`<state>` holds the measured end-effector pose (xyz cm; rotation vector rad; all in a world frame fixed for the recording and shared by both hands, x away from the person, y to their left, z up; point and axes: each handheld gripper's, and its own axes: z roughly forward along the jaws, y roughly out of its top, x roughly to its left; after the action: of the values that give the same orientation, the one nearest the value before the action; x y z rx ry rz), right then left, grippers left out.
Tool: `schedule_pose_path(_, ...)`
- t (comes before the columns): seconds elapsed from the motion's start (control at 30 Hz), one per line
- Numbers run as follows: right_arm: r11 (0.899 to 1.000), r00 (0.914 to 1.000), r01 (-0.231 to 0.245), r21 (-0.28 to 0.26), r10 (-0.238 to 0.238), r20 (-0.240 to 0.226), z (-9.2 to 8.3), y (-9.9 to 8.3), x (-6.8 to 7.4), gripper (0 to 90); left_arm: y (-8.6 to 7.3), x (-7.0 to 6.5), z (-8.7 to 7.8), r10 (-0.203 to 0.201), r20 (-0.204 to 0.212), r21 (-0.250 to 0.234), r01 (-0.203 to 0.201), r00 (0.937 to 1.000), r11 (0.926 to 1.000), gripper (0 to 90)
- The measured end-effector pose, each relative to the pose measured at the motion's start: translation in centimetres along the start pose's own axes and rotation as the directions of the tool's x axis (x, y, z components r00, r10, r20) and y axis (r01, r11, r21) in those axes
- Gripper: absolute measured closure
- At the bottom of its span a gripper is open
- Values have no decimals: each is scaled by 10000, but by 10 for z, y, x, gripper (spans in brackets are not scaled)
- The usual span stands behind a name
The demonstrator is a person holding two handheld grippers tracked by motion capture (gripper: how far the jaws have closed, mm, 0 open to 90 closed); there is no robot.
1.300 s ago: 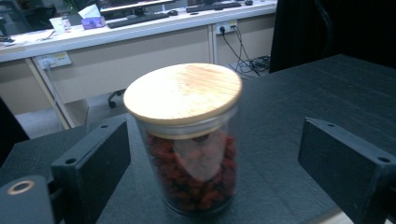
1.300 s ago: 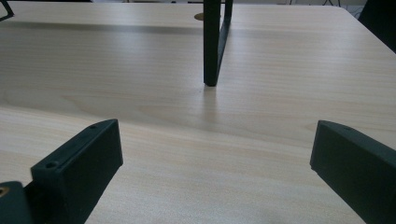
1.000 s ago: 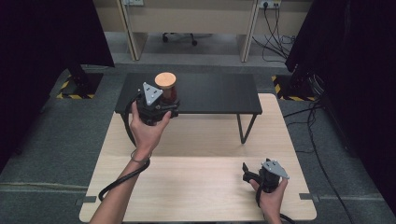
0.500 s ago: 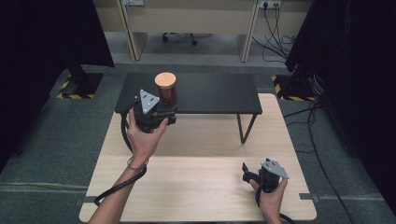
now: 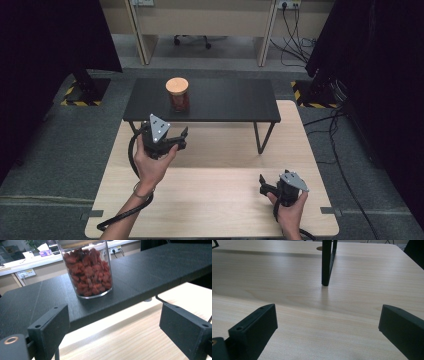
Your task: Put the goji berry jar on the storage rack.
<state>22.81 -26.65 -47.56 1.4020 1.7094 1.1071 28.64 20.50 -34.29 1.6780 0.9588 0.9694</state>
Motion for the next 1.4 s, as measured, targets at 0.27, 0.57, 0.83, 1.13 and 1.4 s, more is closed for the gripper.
schedule_pose_path(0.27, 10000, 10000, 20, -3, -20, -1, 0, 0, 0, 19, -18, -7, -5, 460, -15, 10, -460, 9989, 9989, 86)
schedule_pose_path(0.57, 10000, 10000, 35, 0, -35, 7, 0, 0, 0, 18, -49, -9, -8, 188, 142, 195, -190, 9997, 9996, 86)
schedule_pose_path(0.83, 10000, 10000, 60, -5, -60, 44, 0, 0, 1, 17, -81, -13, -11, -192, 115, 254, 189, 9997, 9995, 86)
schedule_pose_path(1.13, 10000, 10000, 48, 19, -48, 43, 0, 0, 1, 17, -114, -15, -10, -791, -41, 694, 792, 9969, 9944, 91)
schedule_pose_path(1.4, 10000, 10000, 50, 27, -50, 57, 0, 1, 2, 16, -131, -15, -11, -1081, -127, 888, 1088, 9941, 9901, 91)
